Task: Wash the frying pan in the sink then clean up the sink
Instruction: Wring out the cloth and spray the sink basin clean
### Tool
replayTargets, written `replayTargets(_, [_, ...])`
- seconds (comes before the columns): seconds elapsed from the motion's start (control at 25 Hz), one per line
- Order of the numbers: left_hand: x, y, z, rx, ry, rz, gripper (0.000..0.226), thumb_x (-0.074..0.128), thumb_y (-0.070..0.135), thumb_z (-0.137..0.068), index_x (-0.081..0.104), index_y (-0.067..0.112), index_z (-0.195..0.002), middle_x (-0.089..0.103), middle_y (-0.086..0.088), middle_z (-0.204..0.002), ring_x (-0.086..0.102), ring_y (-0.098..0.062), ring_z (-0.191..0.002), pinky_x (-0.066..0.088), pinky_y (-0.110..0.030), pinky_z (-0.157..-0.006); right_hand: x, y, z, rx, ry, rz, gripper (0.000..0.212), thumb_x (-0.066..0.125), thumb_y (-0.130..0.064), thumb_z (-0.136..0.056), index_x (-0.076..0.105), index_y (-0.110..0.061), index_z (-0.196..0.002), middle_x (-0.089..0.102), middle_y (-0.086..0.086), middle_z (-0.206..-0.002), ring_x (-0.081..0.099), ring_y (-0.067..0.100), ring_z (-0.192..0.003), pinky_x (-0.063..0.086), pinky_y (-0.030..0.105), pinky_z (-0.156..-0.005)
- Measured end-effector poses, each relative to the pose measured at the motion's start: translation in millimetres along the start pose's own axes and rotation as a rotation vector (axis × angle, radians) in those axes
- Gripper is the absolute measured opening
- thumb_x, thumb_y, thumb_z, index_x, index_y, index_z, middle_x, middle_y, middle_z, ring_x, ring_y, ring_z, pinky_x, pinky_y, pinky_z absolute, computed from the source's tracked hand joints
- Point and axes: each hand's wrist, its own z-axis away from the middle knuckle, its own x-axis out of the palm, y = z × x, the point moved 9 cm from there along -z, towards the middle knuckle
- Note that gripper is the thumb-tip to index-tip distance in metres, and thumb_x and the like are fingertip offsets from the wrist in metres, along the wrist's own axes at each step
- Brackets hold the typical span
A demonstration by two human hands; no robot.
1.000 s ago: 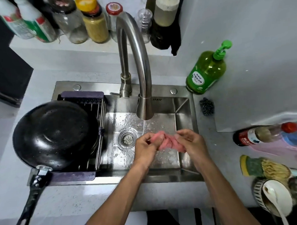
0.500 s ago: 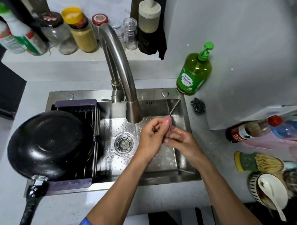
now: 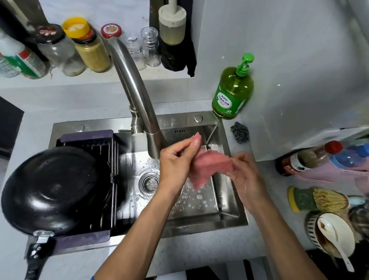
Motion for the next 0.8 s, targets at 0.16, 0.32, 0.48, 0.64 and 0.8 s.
replayTargets(0.16, [6, -4, -2, -0.013, -0.021, -0.054, 0.024, 0.071, 0.031, -0.084, 0.075, 0.019, -0.104, 0.074, 0.010, -0.104, 0.066, -0.007, -0.104, 0.052, -0.024, -0.088, -23, -10, -4, -0.014, 0.019, -0.183, 0.053, 0.086, -0.057, -0.061, 0.061, -0.017, -0.085, 0.064, 0.000, -0.083, 0.060, 0.013, -0.077, 0.053, 0.028, -0.072])
replayTargets(0.32, [22, -76, 14, -0.406, -0.381, -0.192, 0.038, 0.070, 0.039, -0.085, 0.057, 0.037, -0.121, 0.067, 0.010, -0.113, 0.062, -0.015, -0.111, 0.051, -0.035, -0.097, -25, 46, 6, 0.269, -0.078, -0.009, 0.039, 0.061, -0.032, -0.095, 0.057, -0.016, -0.130, 0.061, 0.021, -0.132, 0.068, 0.028, -0.105, 0.057, 0.043, -0.083])
replayTargets(0.48, [1, -126, 27, -0.622, -0.290, -0.319, 0.071, 0.072, -0.010, -0.075, 0.041, 0.016, -0.133, 0.067, -0.018, -0.113, 0.065, -0.032, -0.103, 0.057, -0.036, -0.080, -62, 77, 17, 0.339, 0.211, -0.002, 0.035, 0.061, -0.006, -0.094, 0.059, -0.029, -0.120, 0.068, 0.016, -0.120, 0.070, 0.021, -0.090, 0.055, 0.031, -0.070])
replayTargets(0.64, [10, -116, -2, -0.499, -0.268, -0.312, 0.080, 0.063, -0.018, -0.078, 0.046, 0.030, -0.139, 0.063, -0.022, -0.121, 0.067, -0.026, -0.094, 0.059, -0.032, -0.075, -82, 57, 15, 0.265, 0.267, -0.008, 0.030, 0.063, -0.001, -0.089, 0.065, -0.021, -0.111, 0.074, -0.007, -0.110, 0.070, 0.015, -0.099, 0.058, 0.033, -0.079])
replayTargets(0.8, [47, -106, -8, -0.350, -0.457, -0.382, 0.044, 0.063, -0.017, -0.080, 0.073, 0.022, -0.098, 0.073, 0.002, -0.097, 0.070, -0.017, -0.089, 0.059, -0.028, -0.074, -111, 57, 23, 0.282, 0.347, 0.375, 0.019, 0.068, -0.011, -0.091, 0.070, -0.026, -0.102, 0.073, -0.010, -0.105, 0.068, 0.013, -0.103, 0.057, 0.028, -0.077])
